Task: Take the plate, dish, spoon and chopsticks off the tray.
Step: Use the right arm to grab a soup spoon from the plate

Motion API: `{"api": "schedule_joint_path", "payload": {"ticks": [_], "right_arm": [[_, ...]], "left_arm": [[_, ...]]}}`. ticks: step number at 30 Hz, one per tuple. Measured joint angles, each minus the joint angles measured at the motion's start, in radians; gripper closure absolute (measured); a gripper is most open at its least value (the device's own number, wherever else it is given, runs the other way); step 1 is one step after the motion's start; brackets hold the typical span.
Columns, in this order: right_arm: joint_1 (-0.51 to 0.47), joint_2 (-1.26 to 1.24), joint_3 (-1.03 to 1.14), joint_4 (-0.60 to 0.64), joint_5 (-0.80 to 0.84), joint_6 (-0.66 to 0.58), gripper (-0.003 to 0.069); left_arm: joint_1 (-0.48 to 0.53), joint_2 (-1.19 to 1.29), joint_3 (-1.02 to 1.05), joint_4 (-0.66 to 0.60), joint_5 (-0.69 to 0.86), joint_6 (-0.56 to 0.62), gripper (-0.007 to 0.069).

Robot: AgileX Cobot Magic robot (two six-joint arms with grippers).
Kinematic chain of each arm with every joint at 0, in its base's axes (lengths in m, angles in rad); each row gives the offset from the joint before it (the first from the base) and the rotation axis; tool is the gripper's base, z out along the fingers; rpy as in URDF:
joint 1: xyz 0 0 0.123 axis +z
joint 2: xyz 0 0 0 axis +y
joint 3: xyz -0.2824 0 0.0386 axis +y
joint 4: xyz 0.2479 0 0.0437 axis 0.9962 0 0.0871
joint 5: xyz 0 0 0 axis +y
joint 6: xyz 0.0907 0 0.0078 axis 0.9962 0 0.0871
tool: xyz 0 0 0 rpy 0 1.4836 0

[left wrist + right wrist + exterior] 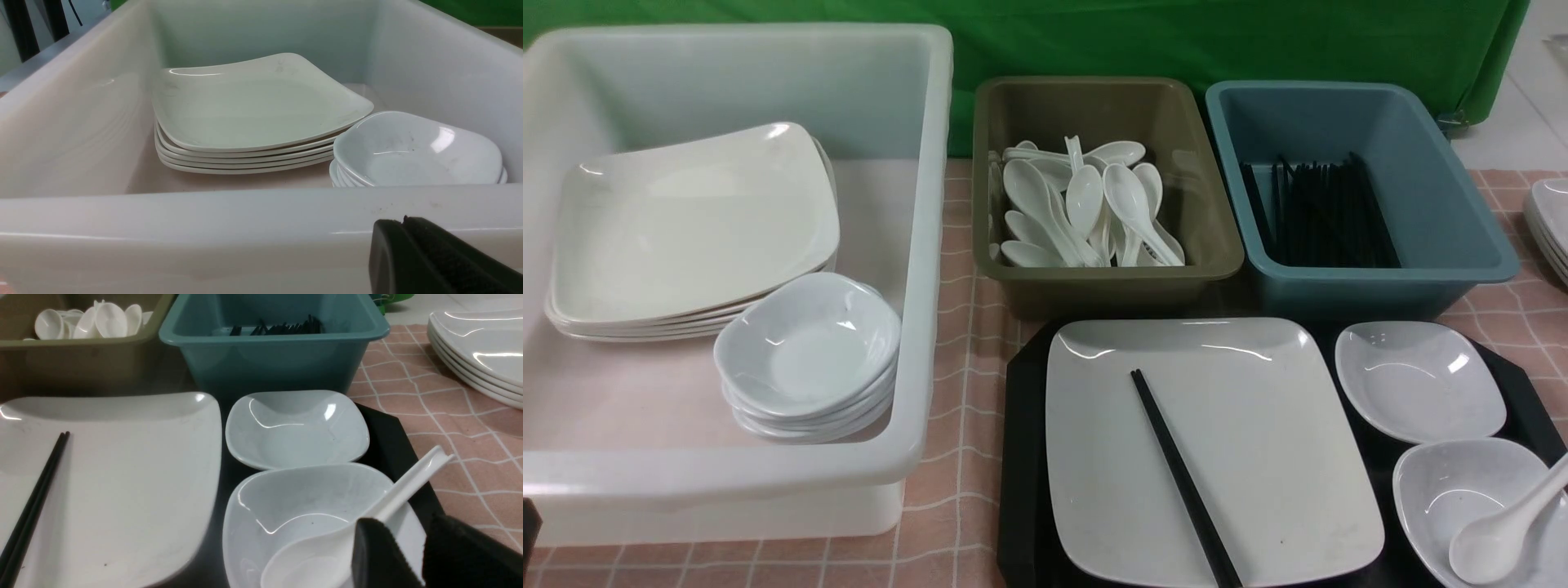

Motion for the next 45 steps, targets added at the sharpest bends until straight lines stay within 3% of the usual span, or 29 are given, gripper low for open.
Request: {"api": "schedule_joint_path", "payload": {"ticks": [1, 5, 8, 14, 17, 20, 22, 26, 29, 33, 36, 38, 45], "right_arm": [[0.0, 0.0, 0.0, 0.008, -0.001, 0.025, 0.0412], [0.0, 0.0, 0.0, 0.178, -0.008, 0.329, 0.0412], [0.0, 0.0, 0.002, 0.231, -0.024, 0.531, 0.0412], [0.0, 0.0, 0.007, 0.251, -0.053, 0.681, 0.0412], [0.003, 0.0, 0.009, 0.264, -0.167, 0.724, 0.0442], [0.01, 0.008, -0.051, 0.264, -0.228, 0.693, 0.0527], [0.015, 0.049, -0.136, 0.264, -0.221, 0.59, 0.0609], [0.015, 0.249, -0.401, 0.26, -0.025, 0.274, 0.0629], [0.015, 0.457, -0.559, 0.223, 0.204, 0.158, 0.0629], [0.015, 0.682, -0.643, 0.124, 0.393, 0.193, 0.0627], [0.015, 0.914, -0.684, -0.034, 0.454, 0.361, 0.0592], [0.015, 1.034, -0.717, -0.086, 0.46, 0.409, 0.0558], [-0.033, 1.317, -0.86, -0.107, 0.449, 0.46, 0.0413]], "left_arm": [[0.0, 0.0, 0.0, 0.0, 0.0, 0.0, 0.062], [0.0, 0.0, 0.0, 0.0, 0.0, 0.0, 0.062], [0.0, 0.0, 0.0, 0.0, 0.0, 0.0, 0.062], [0.0, 0.0, 0.0, 0.0, 0.0, 0.0, 0.062], [0.0, 0.0, 0.0, 0.0, 0.0, 0.0, 0.062], [0.0, 0.0, 0.0, 0.0, 0.0, 0.0, 0.062], [0.0, 0.0, 0.0, 0.0, 0.0, 0.0, 0.062], [0.0, 0.0, 0.0, 0.0, 0.0, 0.0, 0.062], [0.0, 0.0, 0.0, 0.0, 0.0, 0.0, 0.062], [0.0, 0.0, 0.0, 0.0, 0.0, 0.0, 0.062], [0.0, 0.0, 0.0, 0.0, 0.0, 0.0, 0.062], [0.0, 0.0, 0.0, 0.0, 0.0, 0.0, 0.062], [0.0, 0.0, 0.0, 0.0, 0.0, 0.0, 0.062]]}}
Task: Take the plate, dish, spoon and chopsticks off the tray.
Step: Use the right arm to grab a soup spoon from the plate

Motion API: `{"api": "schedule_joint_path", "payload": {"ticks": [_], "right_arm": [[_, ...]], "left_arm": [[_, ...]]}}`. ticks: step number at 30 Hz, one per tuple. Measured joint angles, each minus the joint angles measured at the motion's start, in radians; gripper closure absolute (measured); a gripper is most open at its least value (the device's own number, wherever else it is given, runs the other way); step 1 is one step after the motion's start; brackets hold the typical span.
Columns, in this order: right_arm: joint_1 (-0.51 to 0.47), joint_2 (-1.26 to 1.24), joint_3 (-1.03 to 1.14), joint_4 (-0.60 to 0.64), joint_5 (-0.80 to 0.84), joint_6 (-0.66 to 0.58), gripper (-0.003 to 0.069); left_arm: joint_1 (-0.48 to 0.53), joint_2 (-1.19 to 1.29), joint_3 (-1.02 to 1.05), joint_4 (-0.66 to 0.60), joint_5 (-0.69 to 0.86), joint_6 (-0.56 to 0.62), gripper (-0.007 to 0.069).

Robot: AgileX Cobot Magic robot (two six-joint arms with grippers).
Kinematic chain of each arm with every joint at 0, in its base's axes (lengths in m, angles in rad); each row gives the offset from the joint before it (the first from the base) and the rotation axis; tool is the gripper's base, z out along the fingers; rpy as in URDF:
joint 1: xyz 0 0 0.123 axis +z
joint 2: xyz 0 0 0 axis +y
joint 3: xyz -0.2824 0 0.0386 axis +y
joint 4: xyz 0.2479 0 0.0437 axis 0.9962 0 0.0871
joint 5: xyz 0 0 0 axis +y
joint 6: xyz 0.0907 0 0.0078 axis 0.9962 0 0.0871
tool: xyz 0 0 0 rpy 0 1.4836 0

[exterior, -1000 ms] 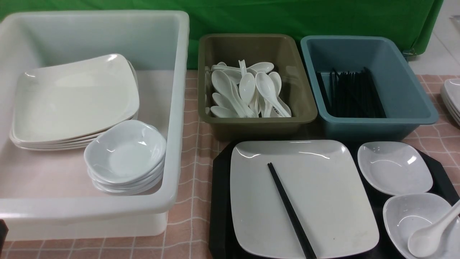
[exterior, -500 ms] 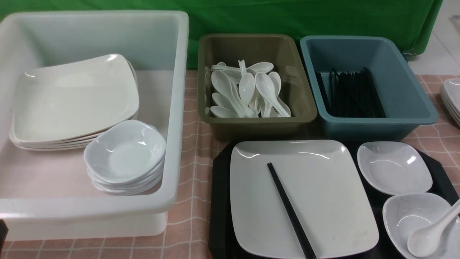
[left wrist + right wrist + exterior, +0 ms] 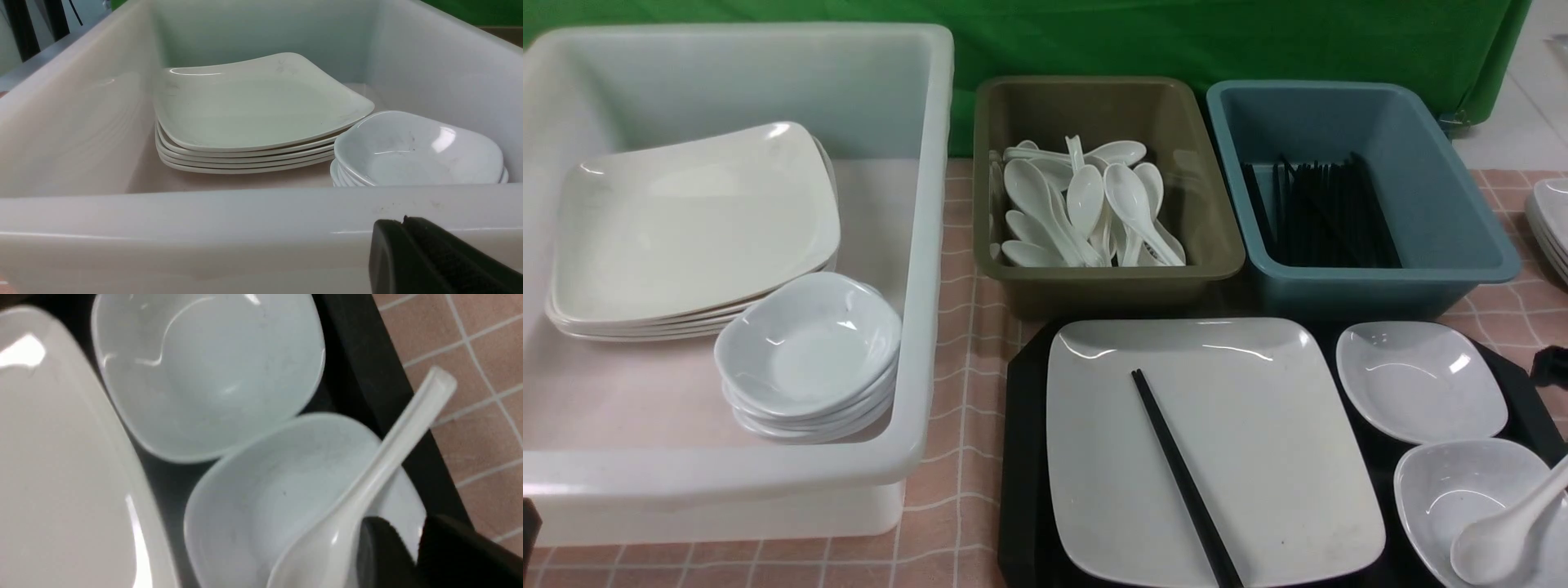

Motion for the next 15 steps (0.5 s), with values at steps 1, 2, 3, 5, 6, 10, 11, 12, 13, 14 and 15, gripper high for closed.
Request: {"api": "schedule_joint_path", "payload": {"ticks": [1, 2, 3, 5, 6, 10, 11, 12, 13, 14, 15], "right_arm": [[-0.025, 0.036, -0.029, -0.001, -0.004, 0.007, 0.0382], [-0.043, 0.062, -0.046, -0.002, -0.005, 0.021, 0.0361], [-0.043, 0.067, -0.049, -0.002, -0.005, 0.021, 0.0361], [-0.08, 0.123, -0.063, -0.003, -0.011, 0.052, 0.0313], [-0.089, 0.146, -0.064, -0.003, -0.011, 0.06, 0.0295], [-0.097, 0.24, -0.064, -0.001, -0.034, 0.098, 0.0245], [-0.097, 0.257, -0.064, 0.0, -0.046, 0.104, 0.0239], [-0.097, 0.277, -0.064, 0.001, -0.062, 0.105, 0.0235], [-0.098, 0.298, -0.064, 0.001, -0.076, 0.108, 0.0232], [-0.098, 0.318, -0.064, 0.001, -0.09, 0.108, 0.023], [-0.098, 0.32, -0.064, 0.001, -0.092, 0.108, 0.023]], "left_arm": [[0.0, 0.0, 0.0, 0.0, 0.0, 0.0, 0.062], [0.0, 0.0, 0.0, 0.0, 0.0, 0.0, 0.062], [0.0, 0.0, 0.0, 0.0, 0.0, 0.0, 0.062], [0.0, 0.0, 0.0, 0.0, 0.0, 0.0, 0.062], [0.0, 0.0, 0.0, 0.0, 0.0, 0.0, 0.062], [0.0, 0.0, 0.0, 0.0, 0.0, 0.0, 0.062], [0.0, 0.0, 0.0, 0.0, 0.0, 0.0, 0.062], [0.0, 0.0, 0.0, 0.0, 0.0, 0.0, 0.062], [0.0, 0.0, 0.0, 0.0, 0.0, 0.0, 0.062], [0.0, 0.0, 0.0, 0.0, 0.0, 0.0, 0.062], [0.0, 0.0, 0.0, 0.0, 0.0, 0.0, 0.062]]}}
